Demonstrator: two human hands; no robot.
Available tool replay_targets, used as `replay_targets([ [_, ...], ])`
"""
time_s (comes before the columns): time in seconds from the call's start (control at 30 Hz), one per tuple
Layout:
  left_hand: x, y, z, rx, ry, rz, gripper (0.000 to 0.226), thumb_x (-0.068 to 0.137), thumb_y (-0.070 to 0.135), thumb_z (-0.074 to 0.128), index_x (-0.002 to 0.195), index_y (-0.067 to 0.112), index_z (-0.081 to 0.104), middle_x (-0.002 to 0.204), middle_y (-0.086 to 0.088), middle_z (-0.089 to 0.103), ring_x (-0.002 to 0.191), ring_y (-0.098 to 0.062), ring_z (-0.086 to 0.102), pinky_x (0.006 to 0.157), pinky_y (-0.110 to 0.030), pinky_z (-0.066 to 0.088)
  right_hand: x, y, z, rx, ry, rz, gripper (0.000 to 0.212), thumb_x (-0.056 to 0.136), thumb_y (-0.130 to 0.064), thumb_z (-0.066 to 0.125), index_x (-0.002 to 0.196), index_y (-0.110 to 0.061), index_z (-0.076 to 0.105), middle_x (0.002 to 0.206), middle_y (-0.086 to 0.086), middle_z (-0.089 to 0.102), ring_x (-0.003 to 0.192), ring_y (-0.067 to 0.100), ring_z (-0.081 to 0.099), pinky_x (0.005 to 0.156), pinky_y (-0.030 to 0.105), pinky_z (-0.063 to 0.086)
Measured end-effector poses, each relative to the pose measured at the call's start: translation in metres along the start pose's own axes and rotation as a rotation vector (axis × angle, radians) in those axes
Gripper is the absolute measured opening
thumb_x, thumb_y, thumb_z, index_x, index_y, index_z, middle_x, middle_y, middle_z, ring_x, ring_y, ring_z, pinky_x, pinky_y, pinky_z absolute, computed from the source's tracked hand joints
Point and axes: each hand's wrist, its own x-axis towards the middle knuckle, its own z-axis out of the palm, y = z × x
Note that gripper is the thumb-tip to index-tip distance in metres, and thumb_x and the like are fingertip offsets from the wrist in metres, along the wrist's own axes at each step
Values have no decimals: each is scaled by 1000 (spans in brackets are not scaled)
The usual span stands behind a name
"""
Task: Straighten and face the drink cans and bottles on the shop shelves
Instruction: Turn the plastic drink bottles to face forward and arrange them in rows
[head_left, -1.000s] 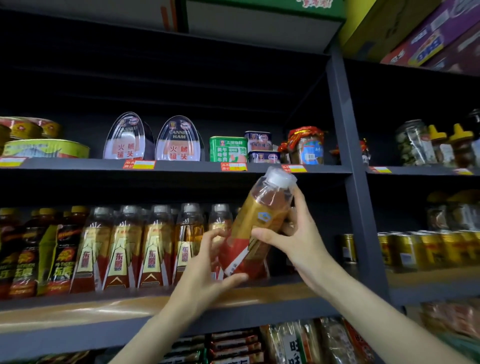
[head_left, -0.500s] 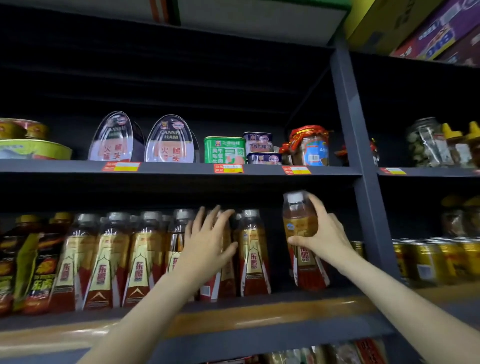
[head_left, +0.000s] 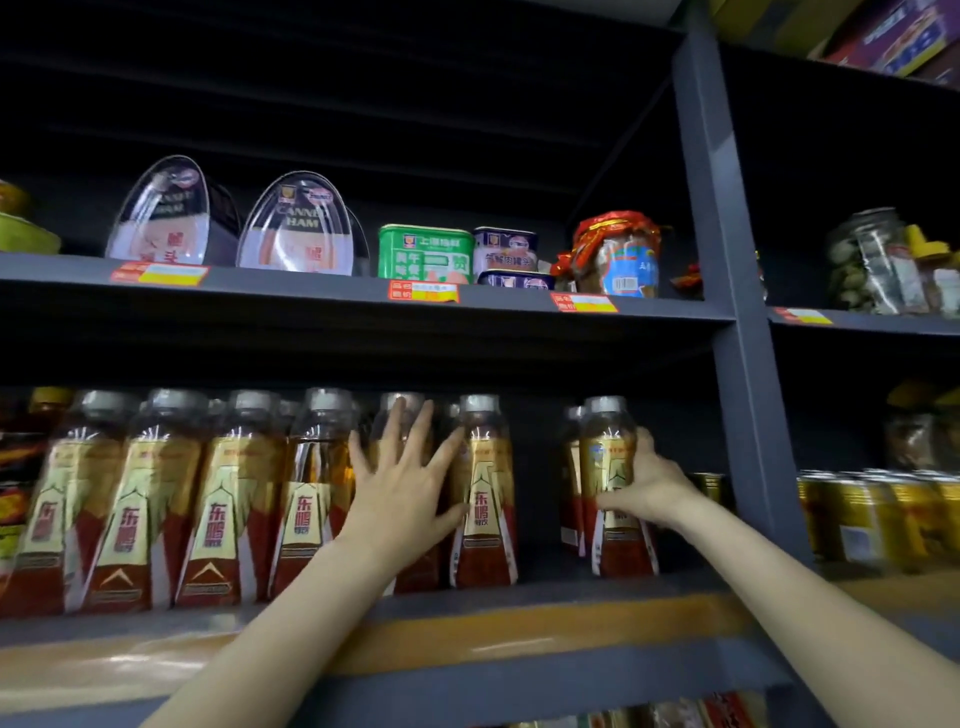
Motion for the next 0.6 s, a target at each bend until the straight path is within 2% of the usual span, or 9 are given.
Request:
replay_targets([
  [0.07,-1,0,3,-3,5,6,80,87,54,48,148,34,0,156,-4,-16,125,-22,-37,111,-60,1,3,2,4,-7,4,7,108,75,-22,76,150,-19,-2,132,14,49,117,30,53,96,42,47],
  [0.17,-2,2,4,-42,89,16,83,83,50,58,149,29,13,158,-9,-3,136,-30,-25,110,-60,13,7,2,9,0,18,15,104,77,-21,75,150,-17,1,134,16,48,118,31,53,96,42,47],
  [0.33,-4,0,1,-30,64,28,80,85,50,56,149,28,13,158,-8,-4,140,-32,-21,111,-58,13,8,1,12,45,10,31,99,79,-19,73,150,-14,4,135,16,47,119,32,52,94,40,46],
  [0.43,-4,0,-3,-6,-23,10,78,89,49,49,149,31,3,157,-3,-14,141,-31,-23,114,-53,9,-1,-2,9,58,15,27,93,80,-17,72,149,-13,10,139,17,42,125,32,47,97,41,43],
  [0.57,-3,-6,-21,6,-58,-5,70,92,41,47,148,30,8,158,1,-6,144,-26,-13,115,-50,9,-21,-28,4,-24,290,-240,86,80,-22,74,147,-15,21,144,17,33,131,34,36,101,42,38],
  [0.6,-5,-9,-25,22,-64,-12,69,92,41,47,148,30,9,158,2,-5,144,-26,-11,115,-50,8,-26,-39,3,-5,312,-317,84,80,-25,73,147,-16,22,145,16,32,132,33,35,102,41,37],
])
